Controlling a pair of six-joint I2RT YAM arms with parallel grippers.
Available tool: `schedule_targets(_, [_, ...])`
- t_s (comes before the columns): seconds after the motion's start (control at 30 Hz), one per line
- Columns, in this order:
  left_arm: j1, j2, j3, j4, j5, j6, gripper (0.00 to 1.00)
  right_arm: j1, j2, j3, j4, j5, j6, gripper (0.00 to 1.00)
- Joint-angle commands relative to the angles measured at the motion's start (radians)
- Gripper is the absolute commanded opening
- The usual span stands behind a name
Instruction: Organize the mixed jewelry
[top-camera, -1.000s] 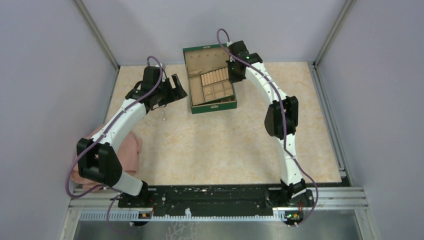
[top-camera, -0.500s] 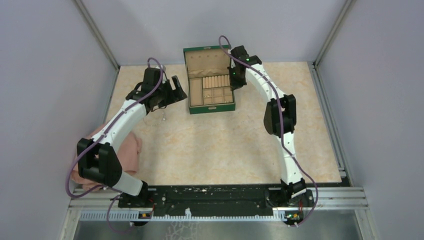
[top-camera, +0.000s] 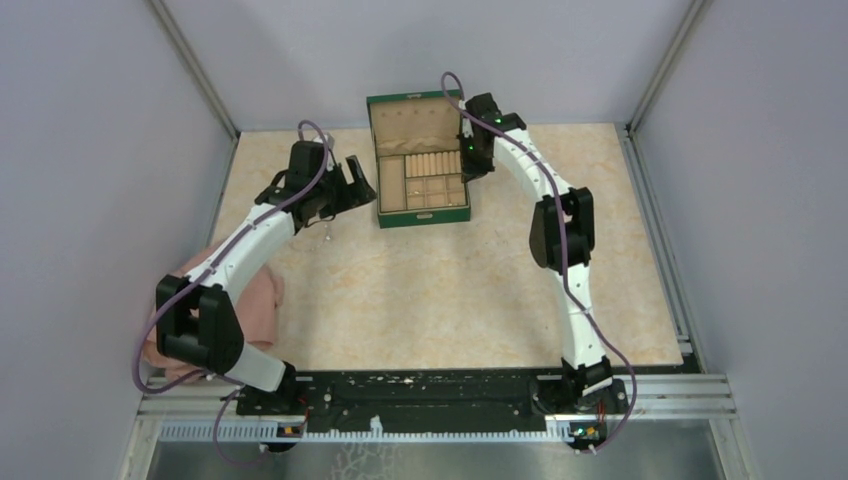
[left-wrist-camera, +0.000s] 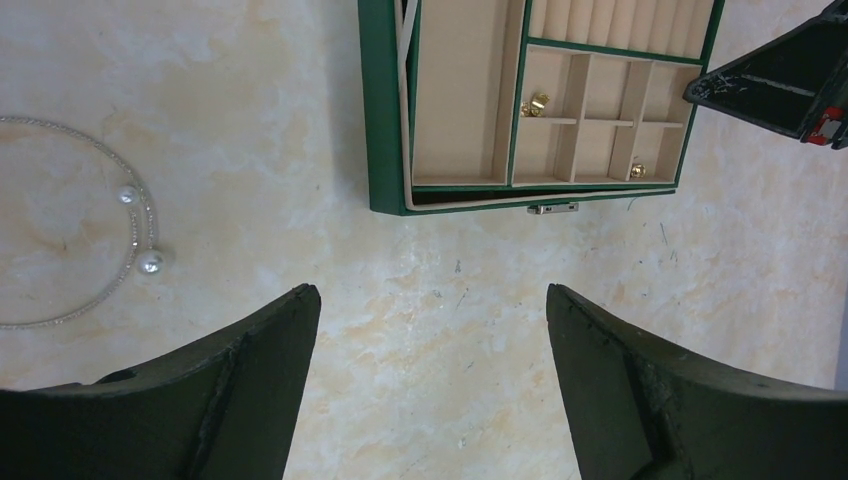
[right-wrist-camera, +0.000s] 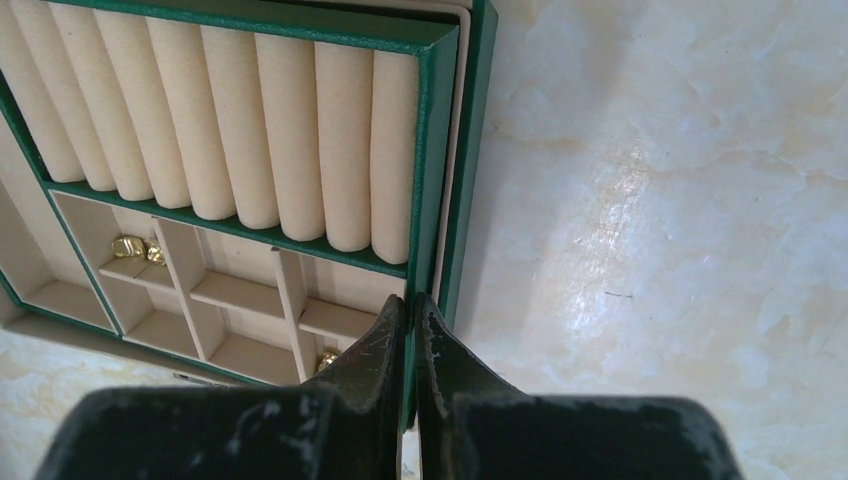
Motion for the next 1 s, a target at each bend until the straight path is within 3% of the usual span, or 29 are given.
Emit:
schedule_targets(0.0, [-0.020,0.044,-0.027,0.130,0.012,0.017,0.89,0.009,-0.034,-0.015,0.027,-0.046,0.006,0.00])
schedule_targets(0.1, [-0.032,0.051,-0.063,0.215,0.003,0.020,0.87,0.009,-0.073,-0.053,0.064,-0.062,0.001,0.01])
schedule_targets(0.27, [-0.039,0.062,-0.105,0.330,-0.001,0.055,0.86,0.009,-0.181,-0.172,0.165,-0.043,0.004,0.23])
schedule_targets(0.57, [-0.040,0.139,-0.093,0.451,-0.003,0.114,0.86,0.005,-0.372,-0.485,0.382,0.032,0.055,0.38])
schedule_targets(0.8, [-0.041,0.188,-0.165,0.610,0.003,0.162,0.83,-0.005,-0.362,-0.568,0.443,-0.048,0.086,0.41])
schedule_targets(0.97, [-0.041,0.203,-0.187,0.619,0.017,0.151,0.77,-0.007,-0.356,-0.597,0.447,-0.053,0.088,0.41])
